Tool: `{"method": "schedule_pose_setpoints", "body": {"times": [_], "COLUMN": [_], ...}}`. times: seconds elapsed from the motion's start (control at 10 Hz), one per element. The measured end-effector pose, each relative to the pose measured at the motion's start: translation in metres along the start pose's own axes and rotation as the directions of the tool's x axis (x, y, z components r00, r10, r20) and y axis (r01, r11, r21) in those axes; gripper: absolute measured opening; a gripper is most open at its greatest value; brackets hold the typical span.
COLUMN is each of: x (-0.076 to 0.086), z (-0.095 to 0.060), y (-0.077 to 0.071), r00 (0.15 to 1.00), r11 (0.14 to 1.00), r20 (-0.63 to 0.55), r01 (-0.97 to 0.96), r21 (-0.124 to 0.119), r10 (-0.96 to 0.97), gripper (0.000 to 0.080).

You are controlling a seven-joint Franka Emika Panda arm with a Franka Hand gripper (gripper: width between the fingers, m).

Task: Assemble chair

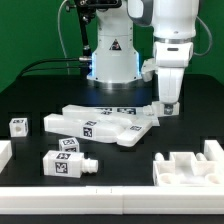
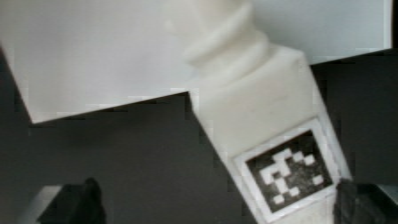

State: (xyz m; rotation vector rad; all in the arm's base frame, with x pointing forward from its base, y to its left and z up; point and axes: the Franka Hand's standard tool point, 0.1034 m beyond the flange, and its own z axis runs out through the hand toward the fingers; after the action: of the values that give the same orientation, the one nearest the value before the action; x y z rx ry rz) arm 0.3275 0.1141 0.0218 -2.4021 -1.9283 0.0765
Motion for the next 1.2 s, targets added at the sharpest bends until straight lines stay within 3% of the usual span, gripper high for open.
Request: {"method": "schedule_pose_setpoints", "body": {"times": [0.2,0.6,0.8,1.0,1.2], "x": [0.003,-0.008,-0.017,-0.011,-0.003], "z": [-0.005,-0.021,-0.01,0.012,0.017], "y": [-0.008,-0.011,-0.007,-0.005,0.001], "r00": [0.999,0.983,0.982,0.985,0.986], "r11": [1.0,0.986,0.983,0.983,0.985], "r20": [0.037,0.066,0.05,0.03,0.023], "r01": [0.022,0.169,0.179,0.171,0.163], "r21": [0.022,0.008,0.027,0.062,0.065], "r10": [-0.023,-0.169,-0.18,-0.173,-0.164], "gripper": [0.0649,0.0649,0.0649,0.0649,0.0649]}}
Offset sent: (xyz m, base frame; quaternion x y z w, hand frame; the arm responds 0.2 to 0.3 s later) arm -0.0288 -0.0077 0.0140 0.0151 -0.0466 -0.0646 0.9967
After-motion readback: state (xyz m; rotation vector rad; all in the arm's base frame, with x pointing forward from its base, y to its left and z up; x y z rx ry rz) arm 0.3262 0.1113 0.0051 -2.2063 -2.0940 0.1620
